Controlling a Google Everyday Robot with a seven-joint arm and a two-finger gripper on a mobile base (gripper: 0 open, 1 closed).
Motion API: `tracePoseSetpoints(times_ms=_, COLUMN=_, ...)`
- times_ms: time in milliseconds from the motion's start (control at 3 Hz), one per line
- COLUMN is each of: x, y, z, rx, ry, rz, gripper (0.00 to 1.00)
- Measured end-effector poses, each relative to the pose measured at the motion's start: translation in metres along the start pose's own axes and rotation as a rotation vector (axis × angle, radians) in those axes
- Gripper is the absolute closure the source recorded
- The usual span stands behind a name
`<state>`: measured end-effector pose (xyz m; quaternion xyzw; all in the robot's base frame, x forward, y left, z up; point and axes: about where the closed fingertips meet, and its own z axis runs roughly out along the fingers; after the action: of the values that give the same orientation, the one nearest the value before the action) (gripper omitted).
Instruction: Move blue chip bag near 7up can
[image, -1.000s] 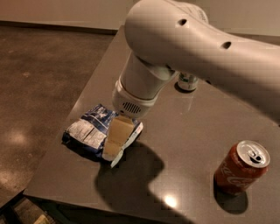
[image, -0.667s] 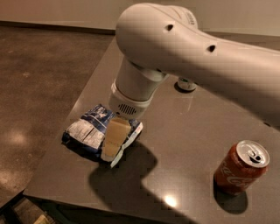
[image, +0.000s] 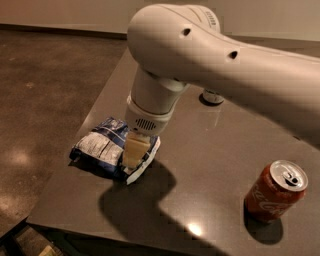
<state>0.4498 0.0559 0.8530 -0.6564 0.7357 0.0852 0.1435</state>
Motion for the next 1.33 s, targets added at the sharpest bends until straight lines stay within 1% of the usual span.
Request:
tracePoseSetpoints(times_ms=333, x=0.004, y=0.000, z=-0.005, rx=0.001, ry=0.011, rz=-0.011, gripper=0.64)
tracePoseSetpoints(times_ms=667, x=0.008, y=-0.006, z=-0.018, rx=0.018, ry=0.011, rz=-0.008, gripper=0.87)
tracePoseSetpoints(times_ms=1000, x=0.017, y=-0.026, z=-0.041, rx=0.060, ry=0.004, rz=0.021, gripper=1.00)
tracePoseSetpoints(times_ms=1333, x=0.030, y=-0.058, z=-0.064, rx=0.114, ry=0.009, rz=0.053, gripper=1.00)
